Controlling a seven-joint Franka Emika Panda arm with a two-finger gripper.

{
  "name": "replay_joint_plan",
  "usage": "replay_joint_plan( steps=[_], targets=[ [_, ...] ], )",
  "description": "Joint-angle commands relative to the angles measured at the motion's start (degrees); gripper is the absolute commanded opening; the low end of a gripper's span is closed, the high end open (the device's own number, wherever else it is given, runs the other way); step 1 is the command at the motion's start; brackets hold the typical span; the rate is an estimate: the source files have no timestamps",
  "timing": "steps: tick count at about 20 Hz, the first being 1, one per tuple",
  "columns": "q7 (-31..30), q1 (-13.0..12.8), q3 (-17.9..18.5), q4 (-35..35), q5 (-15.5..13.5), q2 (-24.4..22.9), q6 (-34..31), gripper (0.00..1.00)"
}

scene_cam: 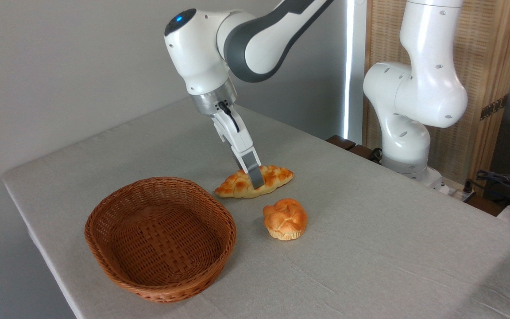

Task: Put bread into the basket
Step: 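Close the gripper on the middle of the braided bread, then lift the braided bread and carry it over the wicker basket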

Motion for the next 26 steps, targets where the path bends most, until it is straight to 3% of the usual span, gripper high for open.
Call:
replay_joint_plan(
  steps=[1,5,14,20,24,26],
  targets=[
    [1.98,-0.14,-0.91,-2.39,0.18,-0.87,3.73,0.24],
    [1.89,-0.05,-0.91,-2.48,0.18,-0.87,3.73,0.18],
    [1.89,-0.05,-1.0,-1.87,0.18,-1.31,1.46,0.18],
    [2.68,-0.05,-0.3,10.15,0.09,-0.61,-11.63,0.15],
    [0.85,0.04,4.0,20.0,-1.49,3.42,-10.43,0.16],
    [-1.17,0.04,5.85,21.86,-2.46,5.01,-2.56,0.18]
  ],
)
